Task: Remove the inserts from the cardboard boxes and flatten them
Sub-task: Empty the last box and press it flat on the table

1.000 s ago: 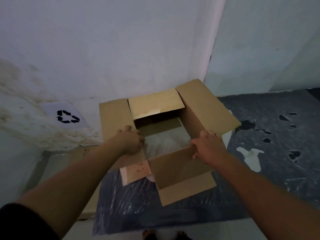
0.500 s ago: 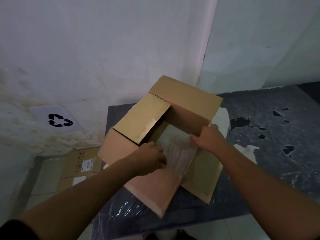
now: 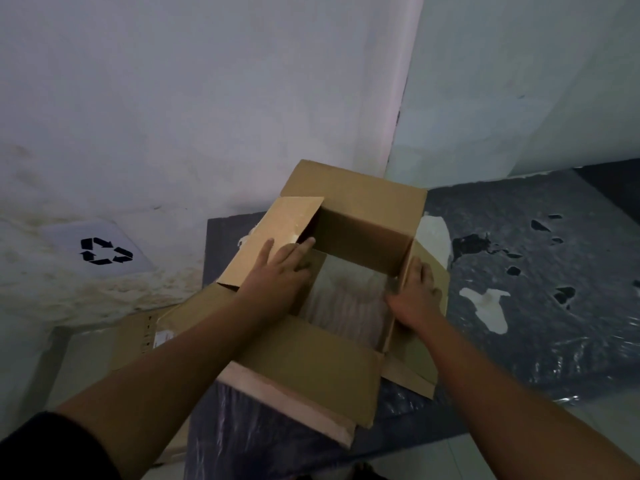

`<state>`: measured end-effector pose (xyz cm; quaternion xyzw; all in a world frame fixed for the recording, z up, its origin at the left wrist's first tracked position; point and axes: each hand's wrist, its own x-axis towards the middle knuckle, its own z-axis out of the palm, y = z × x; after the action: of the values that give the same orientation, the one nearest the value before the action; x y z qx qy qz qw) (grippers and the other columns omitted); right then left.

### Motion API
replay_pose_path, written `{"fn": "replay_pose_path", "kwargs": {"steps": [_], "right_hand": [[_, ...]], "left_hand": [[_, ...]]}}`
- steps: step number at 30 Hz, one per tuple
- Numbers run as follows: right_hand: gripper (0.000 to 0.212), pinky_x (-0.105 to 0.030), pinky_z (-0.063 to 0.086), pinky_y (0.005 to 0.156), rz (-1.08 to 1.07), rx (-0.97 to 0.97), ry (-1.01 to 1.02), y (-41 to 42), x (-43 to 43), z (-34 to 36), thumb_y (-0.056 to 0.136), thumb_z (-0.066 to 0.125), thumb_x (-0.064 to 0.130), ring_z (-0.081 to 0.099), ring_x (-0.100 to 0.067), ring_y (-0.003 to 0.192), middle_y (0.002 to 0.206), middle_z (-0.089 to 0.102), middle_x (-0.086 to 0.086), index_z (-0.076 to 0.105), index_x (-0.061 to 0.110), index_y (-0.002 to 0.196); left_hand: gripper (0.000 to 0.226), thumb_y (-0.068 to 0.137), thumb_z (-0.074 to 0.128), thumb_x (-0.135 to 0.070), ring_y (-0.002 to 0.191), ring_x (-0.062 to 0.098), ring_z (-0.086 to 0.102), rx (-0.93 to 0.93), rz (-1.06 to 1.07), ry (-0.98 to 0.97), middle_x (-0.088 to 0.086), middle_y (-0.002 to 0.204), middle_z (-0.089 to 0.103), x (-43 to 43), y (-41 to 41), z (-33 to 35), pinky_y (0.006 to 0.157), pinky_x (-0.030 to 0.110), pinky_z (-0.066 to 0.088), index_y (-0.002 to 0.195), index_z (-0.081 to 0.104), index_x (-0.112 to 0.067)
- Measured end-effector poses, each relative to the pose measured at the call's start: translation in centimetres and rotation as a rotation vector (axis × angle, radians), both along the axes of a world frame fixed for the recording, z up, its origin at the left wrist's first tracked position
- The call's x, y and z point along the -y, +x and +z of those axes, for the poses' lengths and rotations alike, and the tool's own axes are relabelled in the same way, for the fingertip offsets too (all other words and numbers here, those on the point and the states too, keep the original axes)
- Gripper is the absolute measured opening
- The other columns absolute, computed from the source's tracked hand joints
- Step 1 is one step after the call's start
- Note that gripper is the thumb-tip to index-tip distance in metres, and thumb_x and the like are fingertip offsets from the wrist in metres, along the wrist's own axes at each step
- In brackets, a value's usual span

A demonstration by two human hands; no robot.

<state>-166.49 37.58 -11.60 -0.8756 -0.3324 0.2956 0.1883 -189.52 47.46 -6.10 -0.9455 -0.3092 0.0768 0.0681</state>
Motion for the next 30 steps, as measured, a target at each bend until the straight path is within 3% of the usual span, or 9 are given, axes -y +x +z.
{"fn": "replay_pose_path", "kwargs": {"steps": [3,6,8,10,14,19,21,25,30], "right_hand": [[0.089,-0.062,0.009,0.114,-0.045,-0.006,0.004,0.1,0.4,-0.2,0.089,0.052,0.05,-0.002,-0.041,0.145,0.16,-0.012,0.0,-0.012,0.038,0.149],[0.08,-0.062,0.004,0.114,-0.076,0.008,0.018,0.0,0.5,-0.5,0.087,0.041,0.064,-0.002,-0.038,0.146,0.16,-0.01,-0.001,-0.008,0.045,0.147],[0.074,-0.06,0.005,0.115,-0.106,-0.005,0.036,-0.2,0.8,-0.4,0.088,0.037,0.065,-0.001,-0.034,0.147,0.16,-0.01,-0.003,-0.004,0.047,0.147],[0.071,-0.06,0.008,0.114,-0.136,-0.017,0.043,-0.2,1.0,-0.2,0.087,0.035,0.067,0.001,-0.035,0.146,0.16,-0.011,-0.002,-0.001,0.05,0.146],[0.072,-0.063,0.008,0.111,-0.155,0.013,-0.031,-0.4,0.8,0.4,0.084,0.035,0.072,-0.001,-0.042,0.144,0.16,-0.01,-0.002,-0.001,0.055,0.144],[0.073,-0.064,0.005,0.111,-0.19,0.033,-0.053,-1.0,1.0,1.1,0.083,0.034,0.073,-0.005,-0.046,0.142,0.16,-0.008,0.001,0.002,0.054,0.145],[0.071,-0.065,0.006,0.111,-0.207,0.019,-0.036,-1.4,1.2,1.3,0.083,0.032,0.075,-0.006,-0.046,0.142,0.16,-0.006,0.002,0.004,0.054,0.145],[0.06,-0.067,0.008,0.109,-0.219,0.078,-0.024,-1.9,1.5,2.3,0.087,0.025,0.073,0.001,-0.046,0.141,0.16,-0.001,0.002,0.017,0.054,0.144],[0.046,-0.063,0.02,0.108,-0.146,0.347,-0.026,-1.5,2.2,5.2,0.089,0.045,0.049,0.01,-0.048,0.138,0.157,0.003,-0.002,0.038,0.04,0.134]], "left_hand": [[0.049,0.096,0.047,-0.024,0.145,0.039,-0.006,0.196,0.183,-0.036,0.001,0.161,-0.006,-1.0,-1.1,1.1,0.112,0.056,0.0,0.142,0.034,-0.032],[0.058,0.095,0.049,-0.018,0.139,0.034,0.029,0.396,0.331,-0.103,0.006,0.153,0.028,-2.6,-2.1,2.5,0.11,0.051,0.032,0.146,0.024,-0.029],[0.049,0.095,0.049,-0.018,0.111,0.03,0.058,0.543,0.442,-0.132,0.01,0.13,0.055,-3.8,-3.0,3.8,0.091,0.043,0.048,0.141,0.032,-0.022],[0.034,0.098,0.042,-0.018,0.079,0.03,0.062,0.665,0.59,-0.139,0.014,0.104,0.067,-5.1,-4.3,4.7,0.072,0.04,0.051,0.132,0.045,-0.018],[0.027,0.093,0.053,-0.028,0.08,0.026,0.059,0.902,0.84,-0.17,0.013,0.1,0.068,-7.4,-8.5,4.1,0.075,0.034,0.051,0.111,0.062,-0.01],[0.035,0.088,0.061,-0.018,0.08,0.036,0.066,1.239,1.318,-0.748,0.016,0.109,0.055,-7.5,-11.1,1.6,0.062,0.044,0.059,0.115,0.04,-0.012],[0.04,0.088,0.064,-0.017,0.073,0.034,0.068,1.259,1.391,-0.881,0.018,0.105,0.06,-7.1,-10.8,0.5,0.055,0.039,0.058,0.119,0.045,-0.002],[0.042,0.087,0.065,-0.039,0.085,0.033,0.062,1.029,1.356,-0.978,0.02,0.102,0.065,-6.2,-10.3,-0.9,0.075,0.043,0.05,0.097,0.062,0.001],[0.039,0.092,0.058,-0.04,0.086,0.03,0.061,1.043,1.233,-1.005,0.013,0.096,0.064,-6.4,-10.1,0.1,0.077,0.039,0.05,0.103,0.061,-0.003]]}}
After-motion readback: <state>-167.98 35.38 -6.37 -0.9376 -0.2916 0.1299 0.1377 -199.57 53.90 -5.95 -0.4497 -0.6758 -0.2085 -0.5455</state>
